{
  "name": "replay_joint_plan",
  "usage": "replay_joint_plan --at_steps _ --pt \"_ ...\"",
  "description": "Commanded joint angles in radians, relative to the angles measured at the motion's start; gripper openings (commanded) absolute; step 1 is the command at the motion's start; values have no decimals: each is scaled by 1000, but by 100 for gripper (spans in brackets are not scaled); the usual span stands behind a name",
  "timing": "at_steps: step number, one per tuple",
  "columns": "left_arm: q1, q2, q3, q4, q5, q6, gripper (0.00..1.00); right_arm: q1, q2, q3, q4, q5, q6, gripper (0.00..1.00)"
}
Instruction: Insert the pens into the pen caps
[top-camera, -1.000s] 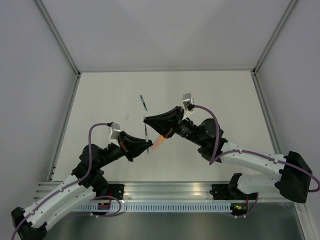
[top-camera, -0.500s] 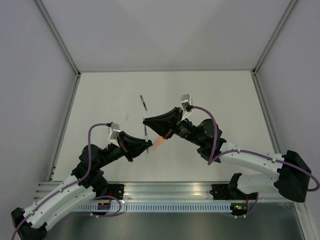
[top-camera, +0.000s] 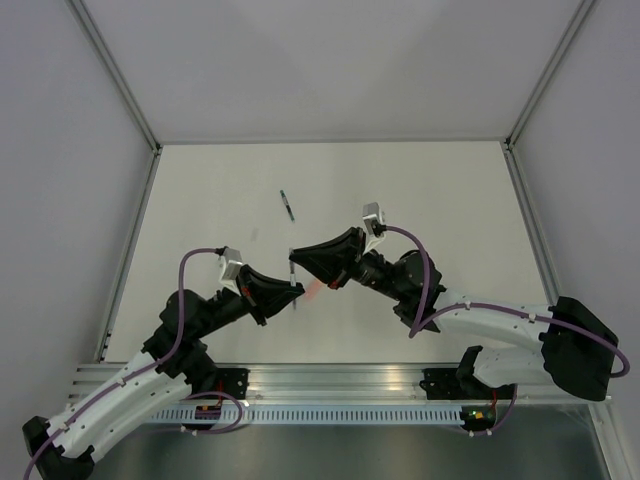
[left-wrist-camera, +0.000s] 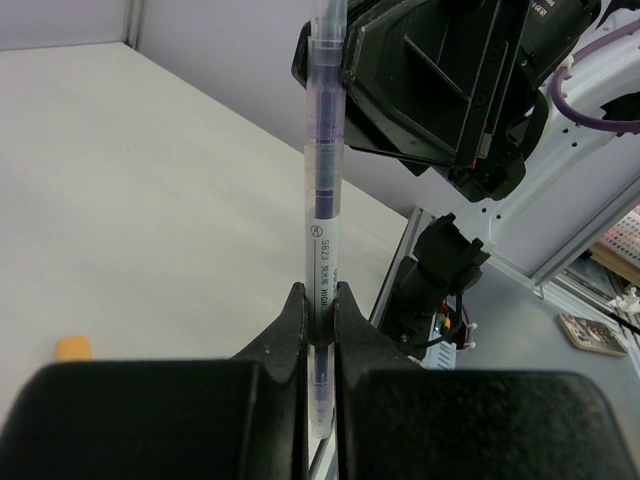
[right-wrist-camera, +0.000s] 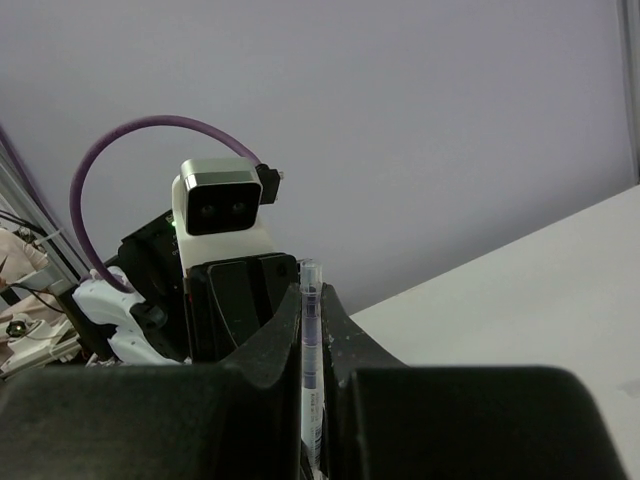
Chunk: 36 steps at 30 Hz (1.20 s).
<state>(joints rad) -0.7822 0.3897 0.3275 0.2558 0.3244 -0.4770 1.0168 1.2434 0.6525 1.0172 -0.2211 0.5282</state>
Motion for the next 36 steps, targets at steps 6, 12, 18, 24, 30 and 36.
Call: replay_joint_plan --at_steps 6,12,18,24,30,36 --pt "3 -2 8 27 -71 9 2 43 90 -40 167 -72 18 0" --pt "1 1 8 22 -85 14 2 48 80 -57 163 -61 7 7" --pt "3 9 8 25 -73 21 2 46 -8 -31 28 -15 -46 28" --pt "3 40 12 42 -33 25 2 48 -67 44 -130 25 -103 51" --pt "3 55 12 57 -5 28 2 46 -65 122 -236 57 -148 59" --pt "3 52 10 65 13 28 2 48 -33 190 -312 77 -171 61"
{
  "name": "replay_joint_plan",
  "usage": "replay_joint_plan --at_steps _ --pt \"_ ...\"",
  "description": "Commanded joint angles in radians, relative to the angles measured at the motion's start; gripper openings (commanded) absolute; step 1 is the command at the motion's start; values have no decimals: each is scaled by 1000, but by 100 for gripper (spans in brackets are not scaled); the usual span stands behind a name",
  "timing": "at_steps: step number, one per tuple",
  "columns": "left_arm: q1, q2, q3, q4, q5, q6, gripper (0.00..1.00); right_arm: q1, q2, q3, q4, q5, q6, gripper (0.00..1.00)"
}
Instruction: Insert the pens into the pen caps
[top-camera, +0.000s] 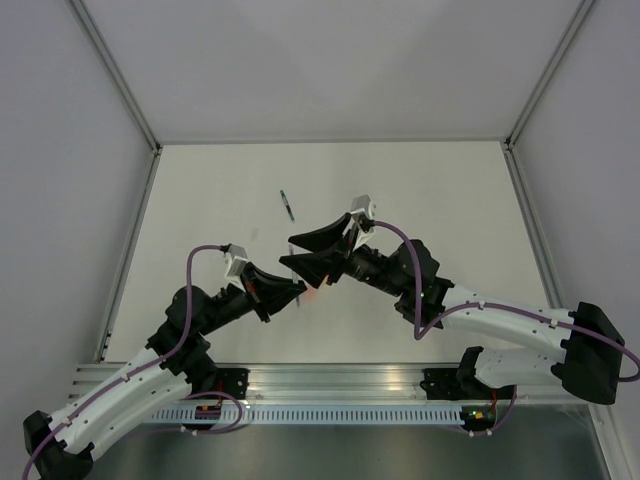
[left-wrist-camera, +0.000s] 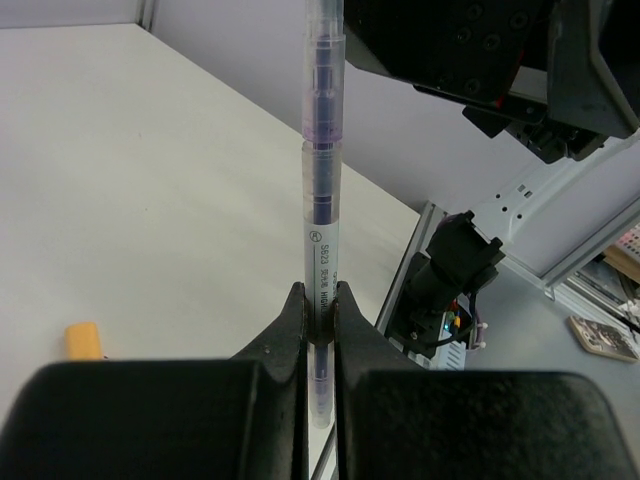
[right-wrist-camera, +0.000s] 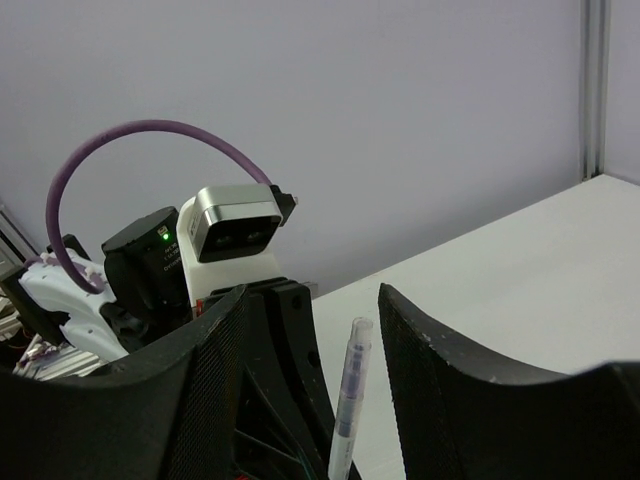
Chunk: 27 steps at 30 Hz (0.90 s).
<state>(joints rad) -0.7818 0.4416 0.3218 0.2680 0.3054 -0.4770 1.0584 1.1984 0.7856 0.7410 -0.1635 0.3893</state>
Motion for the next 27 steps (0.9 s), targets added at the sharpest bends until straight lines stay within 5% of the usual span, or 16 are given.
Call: replay_joint_plan --at_steps 1,12,20,27 --pt "1 -3 16 54 34 28 2 6 16 61 -46 19 -38 61" --pt "1 -15 14 53 37 29 2 6 24 67 -63 1 -35 42" --pt "3 -26 13 51 35 28 2 5 27 32 -54 -39 -10 0" --pt "3 -41 17 24 -32 12 2 6 44 -16 -32 -139 20 0"
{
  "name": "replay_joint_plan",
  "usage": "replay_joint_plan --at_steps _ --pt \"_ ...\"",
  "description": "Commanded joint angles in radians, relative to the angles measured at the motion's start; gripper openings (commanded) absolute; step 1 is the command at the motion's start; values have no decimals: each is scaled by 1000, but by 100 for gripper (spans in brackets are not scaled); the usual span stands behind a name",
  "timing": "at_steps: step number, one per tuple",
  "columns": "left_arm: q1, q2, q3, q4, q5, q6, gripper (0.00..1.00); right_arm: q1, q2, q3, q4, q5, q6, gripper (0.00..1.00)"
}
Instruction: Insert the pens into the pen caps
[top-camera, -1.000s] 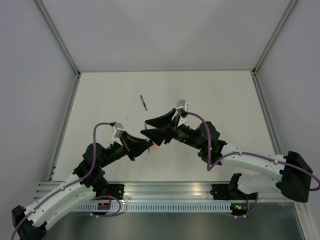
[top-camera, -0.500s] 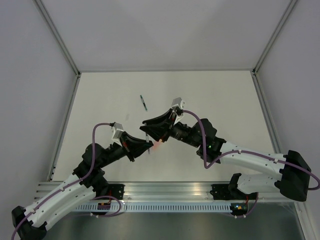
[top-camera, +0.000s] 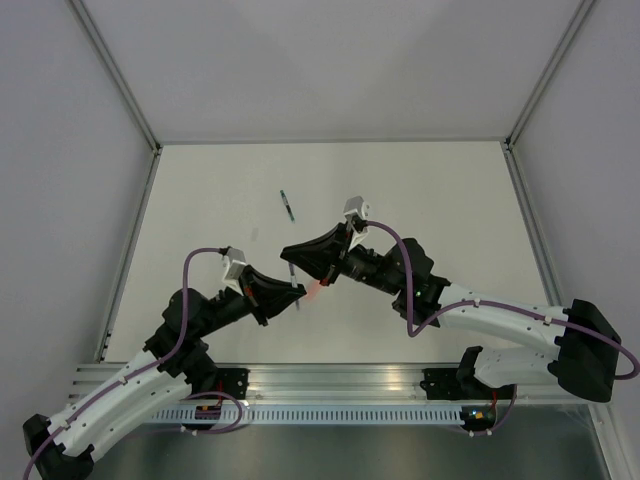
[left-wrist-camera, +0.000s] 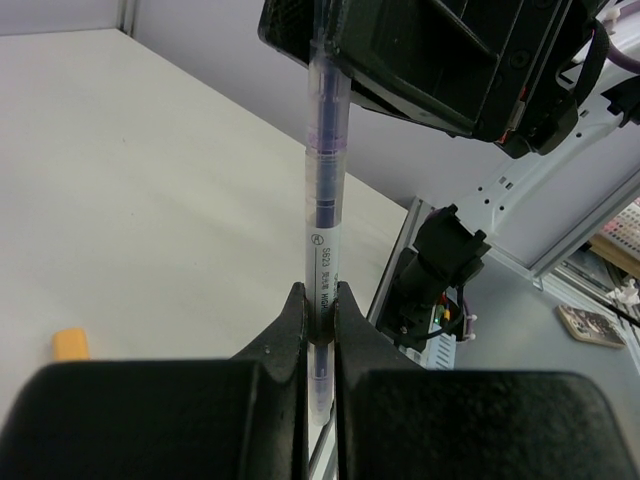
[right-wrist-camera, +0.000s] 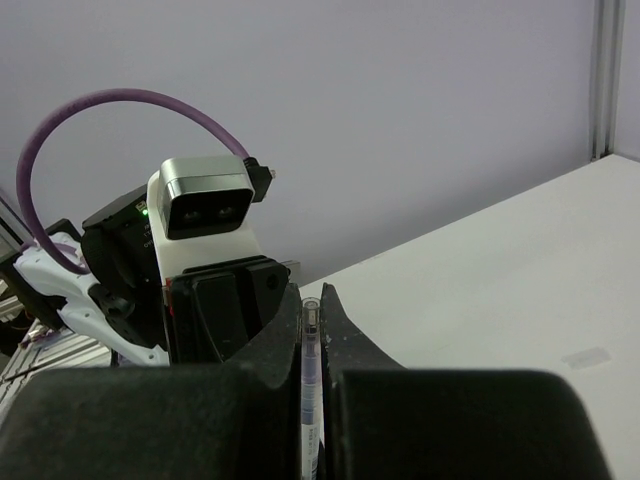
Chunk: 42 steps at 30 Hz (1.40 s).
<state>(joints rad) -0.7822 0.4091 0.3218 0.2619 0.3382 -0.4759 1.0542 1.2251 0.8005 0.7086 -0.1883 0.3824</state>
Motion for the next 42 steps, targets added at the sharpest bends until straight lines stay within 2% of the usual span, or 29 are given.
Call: replay_joint_plan --at_steps 1,11,19,28,42 --pt "3 -7 23 20 -82 4 2 9 14 -40 3 -114 30 0" --pt "3 33 111 -55 -142 -6 2 9 -18 -175 65 -143 44 0" --pt "3 74 175 -87 -206 -12 2 10 -68 -214 22 -188 59 0" --pt "1 160 281 -102 -275 6 2 10 -21 -238 46 -235 118 0" --pt "3 140 318 -171 -372 33 2 21 -50 -270 11 -254 181 0"
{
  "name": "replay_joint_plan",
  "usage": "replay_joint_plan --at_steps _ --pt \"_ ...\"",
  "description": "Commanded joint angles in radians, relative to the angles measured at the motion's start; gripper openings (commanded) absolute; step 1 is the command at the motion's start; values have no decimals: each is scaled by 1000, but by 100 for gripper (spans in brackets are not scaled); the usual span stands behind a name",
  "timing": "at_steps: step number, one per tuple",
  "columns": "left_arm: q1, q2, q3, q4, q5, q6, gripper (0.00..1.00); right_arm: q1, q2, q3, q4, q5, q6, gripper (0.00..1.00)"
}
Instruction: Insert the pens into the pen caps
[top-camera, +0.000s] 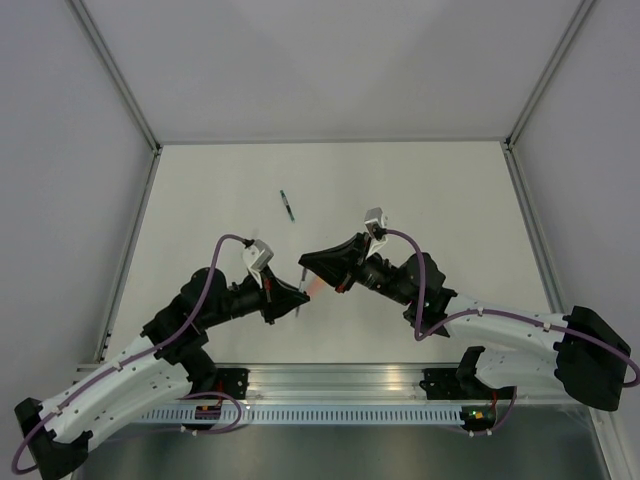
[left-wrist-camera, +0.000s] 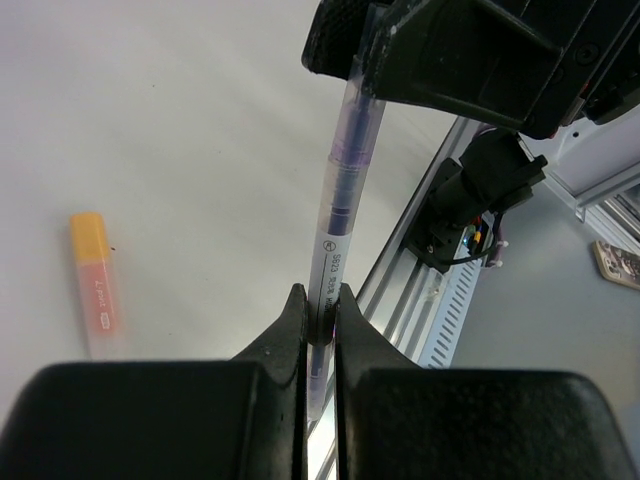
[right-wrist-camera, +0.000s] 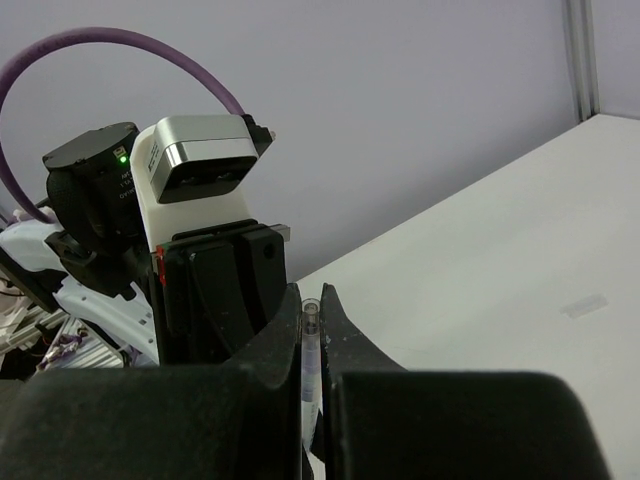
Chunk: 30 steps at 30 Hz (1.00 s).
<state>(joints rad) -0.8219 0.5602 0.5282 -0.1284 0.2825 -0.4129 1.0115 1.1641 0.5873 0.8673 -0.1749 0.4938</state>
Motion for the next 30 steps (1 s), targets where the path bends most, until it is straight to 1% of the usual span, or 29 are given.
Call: replay_joint_plan --at_steps 1,4,7,9,11,12,13,14,17,18,19,21,22,24,27,28,29,30 --pt "43 -5 118 217 -316 -30 2 68 20 -58 -142 -268 71 0" --pt "43 17 139 202 -319 -23 2 75 39 -57 -134 -270 78 0" --pt "43 20 122 184 -304 -27 2 75 26 -52 -157 -246 71 0" --pt "43 20 95 164 -287 -36 2 73 8 -25 -218 -227 55 0" --pt "43 32 79 135 -238 -41 2 73 -10 3 -301 -158 25 0" --pt "43 36 72 135 -221 -46 2 75 -17 34 -327 -131 16 7" --pt "43 50 66 104 -210 -49 2 73 -24 55 -359 -64 -12 11" --pt "43 56 53 80 -206 -53 2 73 -33 77 -422 -37 -26 12" --pt "43 75 24 55 -198 -61 2 72 -41 170 -531 93 -79 31" --pt "43 78 15 38 -206 -61 2 73 -40 218 -553 121 -95 42" --pt "43 81 7 32 -212 -64 2 72 -38 239 -576 182 -106 48" --pt "43 84 -13 10 -229 -70 2 65 -34 304 -651 259 -118 56" --pt "41 84 -19 3 -232 -78 2 61 -34 319 -695 335 -116 57" --pt "41 92 -23 -14 -244 -82 2 59 -49 341 -734 432 -106 60" --pt "43 151 -4 -69 -281 -102 2 58 -104 321 -784 480 -110 64" --pt "41 180 18 -107 -345 -115 2 56 -148 303 -783 498 -113 64" --pt "43 214 30 -128 -370 -122 2 55 -173 281 -774 500 -116 65" --pt "43 298 45 -145 -411 -130 2 56 -196 234 -765 497 -127 66"
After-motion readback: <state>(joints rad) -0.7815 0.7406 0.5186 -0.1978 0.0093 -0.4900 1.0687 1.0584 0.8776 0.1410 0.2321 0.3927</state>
